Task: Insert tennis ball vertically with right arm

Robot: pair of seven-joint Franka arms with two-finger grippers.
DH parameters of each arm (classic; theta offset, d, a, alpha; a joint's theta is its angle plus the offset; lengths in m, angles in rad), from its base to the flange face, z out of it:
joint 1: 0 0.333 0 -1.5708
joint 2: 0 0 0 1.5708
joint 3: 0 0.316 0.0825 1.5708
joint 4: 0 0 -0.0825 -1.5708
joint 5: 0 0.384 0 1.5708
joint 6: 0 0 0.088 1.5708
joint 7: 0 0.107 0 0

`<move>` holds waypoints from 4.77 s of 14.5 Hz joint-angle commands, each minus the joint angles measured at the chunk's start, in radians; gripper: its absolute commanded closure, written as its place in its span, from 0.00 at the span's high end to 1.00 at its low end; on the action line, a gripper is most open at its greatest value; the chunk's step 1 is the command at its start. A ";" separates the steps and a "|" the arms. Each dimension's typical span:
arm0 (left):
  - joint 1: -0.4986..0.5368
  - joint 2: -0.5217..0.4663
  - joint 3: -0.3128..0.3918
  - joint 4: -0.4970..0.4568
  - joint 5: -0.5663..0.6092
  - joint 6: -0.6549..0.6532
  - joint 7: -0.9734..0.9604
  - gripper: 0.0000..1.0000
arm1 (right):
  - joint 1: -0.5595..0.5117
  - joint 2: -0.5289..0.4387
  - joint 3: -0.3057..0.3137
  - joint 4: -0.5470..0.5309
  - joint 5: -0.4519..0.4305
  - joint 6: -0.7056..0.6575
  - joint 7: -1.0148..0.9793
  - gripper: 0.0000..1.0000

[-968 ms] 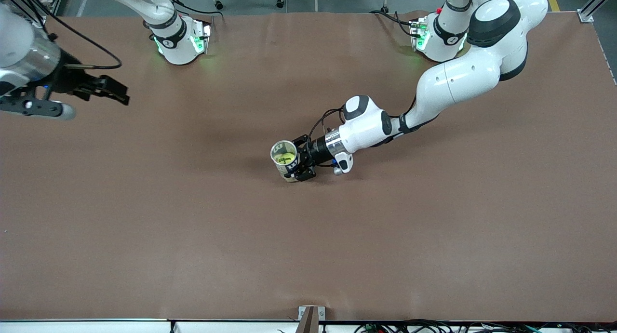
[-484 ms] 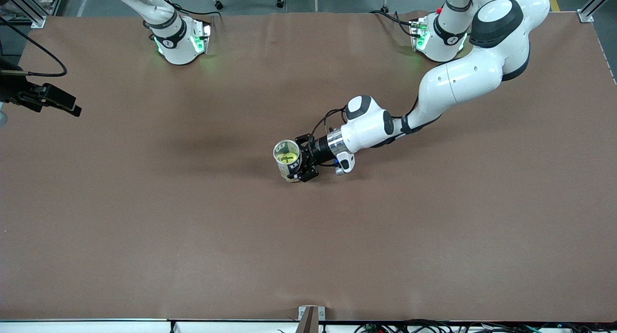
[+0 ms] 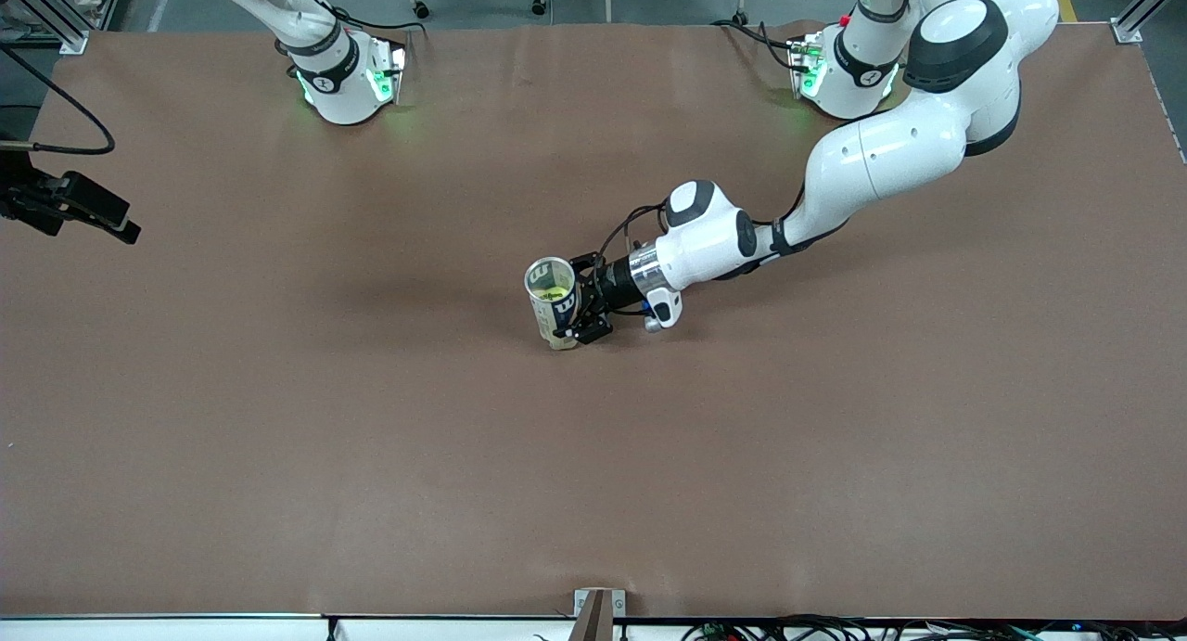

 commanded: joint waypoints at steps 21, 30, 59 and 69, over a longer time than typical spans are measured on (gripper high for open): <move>0.291 -0.066 -0.015 -0.131 0.291 -0.255 0.011 1.00 | -0.029 0.016 0.013 0.097 -0.010 0.004 0.002 1.00; 0.596 -0.090 -0.177 0.115 0.408 -1.063 0.338 1.00 | -0.036 0.018 0.013 0.097 -0.009 0.004 0.007 1.00; 0.111 -0.840 0.630 0.800 -0.082 -1.946 1.723 1.00 | -0.041 0.027 0.011 0.097 -0.009 0.027 0.004 1.00; -0.129 -0.978 1.037 0.752 -0.223 -1.975 1.898 1.00 | -0.042 0.035 0.011 0.097 -0.009 0.030 0.005 1.00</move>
